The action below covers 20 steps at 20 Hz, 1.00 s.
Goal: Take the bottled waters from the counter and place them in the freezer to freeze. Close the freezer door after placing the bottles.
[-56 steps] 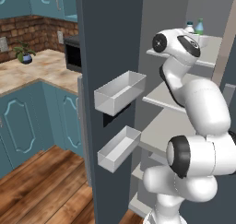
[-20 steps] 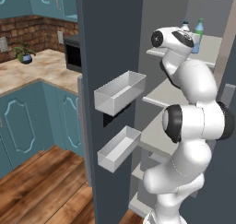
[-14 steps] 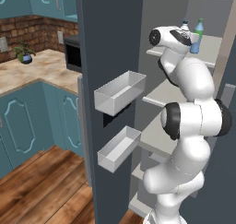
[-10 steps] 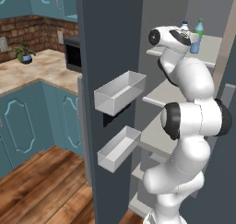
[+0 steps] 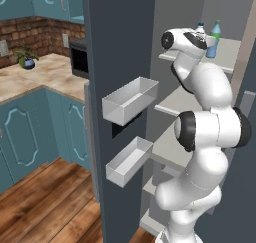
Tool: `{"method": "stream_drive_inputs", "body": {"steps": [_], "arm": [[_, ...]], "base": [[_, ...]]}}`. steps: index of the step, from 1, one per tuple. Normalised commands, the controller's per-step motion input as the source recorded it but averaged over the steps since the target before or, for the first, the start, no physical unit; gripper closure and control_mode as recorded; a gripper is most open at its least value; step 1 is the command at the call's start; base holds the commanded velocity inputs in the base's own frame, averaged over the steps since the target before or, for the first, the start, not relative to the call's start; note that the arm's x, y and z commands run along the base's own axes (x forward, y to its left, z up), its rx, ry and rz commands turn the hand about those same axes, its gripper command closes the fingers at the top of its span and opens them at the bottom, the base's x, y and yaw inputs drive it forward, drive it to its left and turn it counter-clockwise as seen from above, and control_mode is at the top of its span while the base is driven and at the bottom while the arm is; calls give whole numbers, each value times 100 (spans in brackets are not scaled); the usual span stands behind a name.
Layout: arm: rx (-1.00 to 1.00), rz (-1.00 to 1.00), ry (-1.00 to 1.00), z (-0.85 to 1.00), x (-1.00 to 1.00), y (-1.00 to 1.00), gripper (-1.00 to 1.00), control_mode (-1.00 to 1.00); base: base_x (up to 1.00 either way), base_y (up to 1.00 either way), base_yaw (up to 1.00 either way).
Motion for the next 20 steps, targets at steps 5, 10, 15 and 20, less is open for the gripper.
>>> {"method": "stream_drive_inputs", "body": {"steps": [5,10,15,20], "arm": [[0,0,0,0,-8,7,-100,-100],[0,0,-2,9,-22,5,-100,-100],[2,0,-4,18,-15,1,-100,-100],[14,0,0,10,-33,17,-100,-100]], "base": [[0,0,0],[0,0,0],[0,0,0],[0,0,0]]}}
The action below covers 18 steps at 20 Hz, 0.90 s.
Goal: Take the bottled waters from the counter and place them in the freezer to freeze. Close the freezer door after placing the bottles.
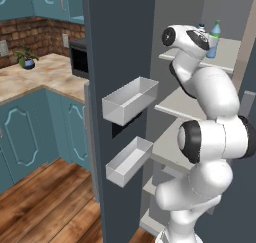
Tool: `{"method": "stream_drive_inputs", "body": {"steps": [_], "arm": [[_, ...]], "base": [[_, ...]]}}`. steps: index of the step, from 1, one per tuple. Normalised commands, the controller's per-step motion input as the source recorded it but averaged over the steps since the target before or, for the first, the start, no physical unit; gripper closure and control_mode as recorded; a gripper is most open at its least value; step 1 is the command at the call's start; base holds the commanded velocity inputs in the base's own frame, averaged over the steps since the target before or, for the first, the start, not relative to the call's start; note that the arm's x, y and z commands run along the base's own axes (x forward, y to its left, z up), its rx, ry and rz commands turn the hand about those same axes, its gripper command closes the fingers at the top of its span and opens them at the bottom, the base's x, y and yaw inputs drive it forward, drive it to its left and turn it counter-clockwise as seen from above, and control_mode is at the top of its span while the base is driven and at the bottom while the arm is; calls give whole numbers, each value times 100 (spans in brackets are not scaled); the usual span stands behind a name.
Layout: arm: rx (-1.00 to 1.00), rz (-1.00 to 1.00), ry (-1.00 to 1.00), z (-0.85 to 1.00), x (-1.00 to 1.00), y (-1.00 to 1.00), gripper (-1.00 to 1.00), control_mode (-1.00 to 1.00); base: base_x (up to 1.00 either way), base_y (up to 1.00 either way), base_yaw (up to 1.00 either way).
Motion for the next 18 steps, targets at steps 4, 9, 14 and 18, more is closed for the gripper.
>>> {"method": "stream_drive_inputs", "body": {"steps": [4,9,14,18], "arm": [[18,0,0,19,-42,20,-100,-100],[13,0,0,11,-44,27,-100,-100],[12,0,0,6,-49,25,-100,-100],[11,5,-2,0,-70,16,-100,-100]], "base": [[0,0,0],[0,0,0],[0,0,0],[0,0,0]]}}
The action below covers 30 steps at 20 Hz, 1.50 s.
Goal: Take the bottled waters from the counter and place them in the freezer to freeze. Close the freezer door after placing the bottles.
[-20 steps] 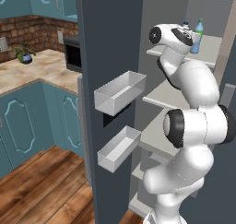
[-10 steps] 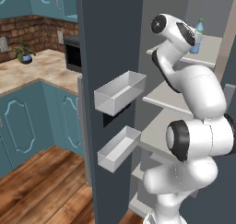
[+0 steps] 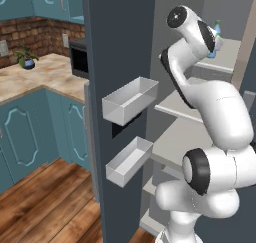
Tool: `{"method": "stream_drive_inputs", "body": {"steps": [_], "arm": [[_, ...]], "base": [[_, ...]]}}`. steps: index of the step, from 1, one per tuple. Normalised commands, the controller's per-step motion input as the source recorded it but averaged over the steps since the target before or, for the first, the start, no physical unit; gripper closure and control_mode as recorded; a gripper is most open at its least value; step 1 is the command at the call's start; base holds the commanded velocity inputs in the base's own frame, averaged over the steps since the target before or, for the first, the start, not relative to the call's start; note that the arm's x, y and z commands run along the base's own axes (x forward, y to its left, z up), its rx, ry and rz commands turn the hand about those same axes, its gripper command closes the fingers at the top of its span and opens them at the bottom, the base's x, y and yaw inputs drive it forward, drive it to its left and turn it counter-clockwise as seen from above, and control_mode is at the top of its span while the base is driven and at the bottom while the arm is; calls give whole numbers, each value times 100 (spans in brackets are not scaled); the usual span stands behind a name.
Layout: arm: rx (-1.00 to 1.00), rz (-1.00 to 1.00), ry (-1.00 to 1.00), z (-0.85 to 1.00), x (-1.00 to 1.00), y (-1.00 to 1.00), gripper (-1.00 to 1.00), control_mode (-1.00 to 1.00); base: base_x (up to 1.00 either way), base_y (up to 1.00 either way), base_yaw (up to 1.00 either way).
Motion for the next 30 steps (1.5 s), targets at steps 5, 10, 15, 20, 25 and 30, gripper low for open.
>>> {"method": "stream_drive_inputs", "body": {"steps": [5,10,15,20,25,30], "arm": [[2,16,-4,0,-67,24,-100,-100],[0,16,0,0,-71,54,-100,-100],[0,14,4,0,-99,37,-100,-100],[2,13,12,0,-100,16,-100,-100],[4,12,16,-11,-100,1,-100,-100],[9,12,23,-31,-85,0,-100,-100]], "base": [[0,0,0],[0,0,0],[0,0,0],[0,0,0],[0,0,0],[0,0,0]]}}
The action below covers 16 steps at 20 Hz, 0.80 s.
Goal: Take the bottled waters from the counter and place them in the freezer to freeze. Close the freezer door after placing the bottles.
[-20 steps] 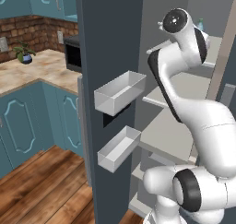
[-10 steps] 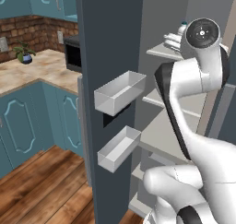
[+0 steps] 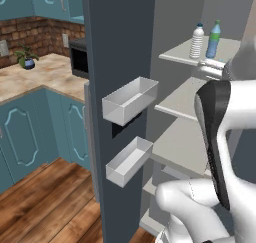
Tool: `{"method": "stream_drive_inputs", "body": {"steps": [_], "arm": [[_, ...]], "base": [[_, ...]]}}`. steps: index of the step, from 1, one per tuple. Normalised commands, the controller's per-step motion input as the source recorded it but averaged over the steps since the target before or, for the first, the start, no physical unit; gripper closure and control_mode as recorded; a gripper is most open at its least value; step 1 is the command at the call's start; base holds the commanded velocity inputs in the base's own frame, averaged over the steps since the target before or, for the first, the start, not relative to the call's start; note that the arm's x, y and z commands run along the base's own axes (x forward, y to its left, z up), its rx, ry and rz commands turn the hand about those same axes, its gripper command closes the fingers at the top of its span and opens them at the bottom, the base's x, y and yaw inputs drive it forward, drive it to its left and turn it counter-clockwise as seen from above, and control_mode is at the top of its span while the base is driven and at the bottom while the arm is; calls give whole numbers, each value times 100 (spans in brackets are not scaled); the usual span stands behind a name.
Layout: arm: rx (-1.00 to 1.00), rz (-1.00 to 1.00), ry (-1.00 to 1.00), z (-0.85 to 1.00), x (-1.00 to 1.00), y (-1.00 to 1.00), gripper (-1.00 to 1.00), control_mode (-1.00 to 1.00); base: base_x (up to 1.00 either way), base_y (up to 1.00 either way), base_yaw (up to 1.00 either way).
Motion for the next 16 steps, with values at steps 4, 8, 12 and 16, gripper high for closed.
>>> {"method": "stream_drive_inputs", "body": {"steps": [4,8,12,16], "arm": [[11,20,39,-26,-52,0,-100,-100],[1,16,50,-31,-24,0,-100,-100],[6,16,40,-64,-3,0,-100,-100],[20,8,34,-69,1,0,-100,-100]], "base": [[0,0,0],[0,0,0],[0,0,0],[0,0,0]]}}
